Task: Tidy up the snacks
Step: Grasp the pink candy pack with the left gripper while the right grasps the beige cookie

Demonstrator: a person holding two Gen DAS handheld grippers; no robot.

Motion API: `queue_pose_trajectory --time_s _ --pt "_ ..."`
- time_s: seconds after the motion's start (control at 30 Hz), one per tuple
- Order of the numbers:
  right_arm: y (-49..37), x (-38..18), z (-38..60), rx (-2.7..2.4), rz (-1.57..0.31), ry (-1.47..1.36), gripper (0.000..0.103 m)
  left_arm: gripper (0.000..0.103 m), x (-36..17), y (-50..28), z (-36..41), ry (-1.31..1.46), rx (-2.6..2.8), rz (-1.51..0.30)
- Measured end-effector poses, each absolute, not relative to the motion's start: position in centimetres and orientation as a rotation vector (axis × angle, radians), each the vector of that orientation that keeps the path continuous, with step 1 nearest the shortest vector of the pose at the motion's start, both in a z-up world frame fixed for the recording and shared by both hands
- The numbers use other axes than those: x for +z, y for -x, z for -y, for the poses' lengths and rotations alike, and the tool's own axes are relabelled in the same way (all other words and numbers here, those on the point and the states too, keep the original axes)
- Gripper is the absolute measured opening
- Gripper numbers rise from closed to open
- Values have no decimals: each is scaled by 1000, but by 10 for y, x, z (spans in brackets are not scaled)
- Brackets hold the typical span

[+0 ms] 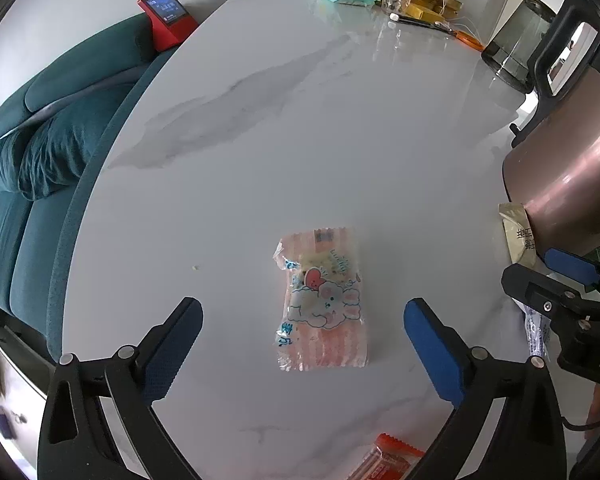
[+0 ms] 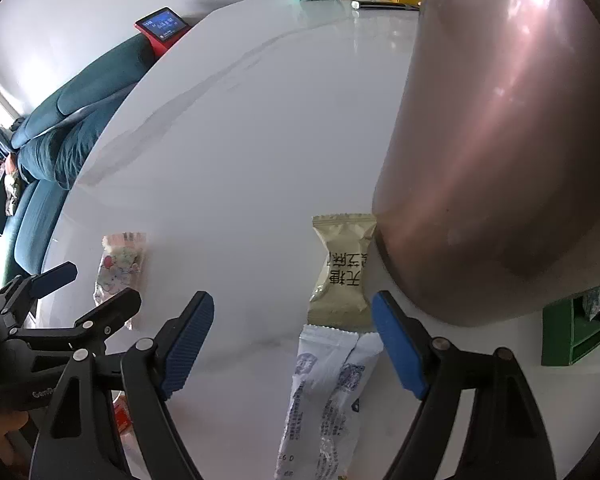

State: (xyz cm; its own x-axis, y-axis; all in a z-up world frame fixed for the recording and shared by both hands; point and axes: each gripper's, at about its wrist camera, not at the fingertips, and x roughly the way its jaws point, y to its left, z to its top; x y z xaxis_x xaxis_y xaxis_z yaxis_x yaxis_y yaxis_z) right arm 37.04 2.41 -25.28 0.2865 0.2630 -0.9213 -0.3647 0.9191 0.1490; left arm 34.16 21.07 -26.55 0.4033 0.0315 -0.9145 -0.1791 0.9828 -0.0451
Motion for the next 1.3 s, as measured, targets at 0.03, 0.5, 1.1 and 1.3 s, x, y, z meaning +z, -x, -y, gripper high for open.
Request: queue_pose_trajectory --time_s 0.03,0.5,1.1,1.3 --pt "-371 -254 -23 419 -1213 92 103 98 -266 -342 -211 145 133 -1151" --pt "-387 -265 -31 401 -1243 109 99 77 -271 -349 -205 127 138 -1160" --pt "-393 -272 -42 373 -1230 185 28 67 -272 -354 -198 80 151 -1136" --pt "-390 -272 -45 370 -1217 214 13 63 -271 -353 -199 76 144 -1135"
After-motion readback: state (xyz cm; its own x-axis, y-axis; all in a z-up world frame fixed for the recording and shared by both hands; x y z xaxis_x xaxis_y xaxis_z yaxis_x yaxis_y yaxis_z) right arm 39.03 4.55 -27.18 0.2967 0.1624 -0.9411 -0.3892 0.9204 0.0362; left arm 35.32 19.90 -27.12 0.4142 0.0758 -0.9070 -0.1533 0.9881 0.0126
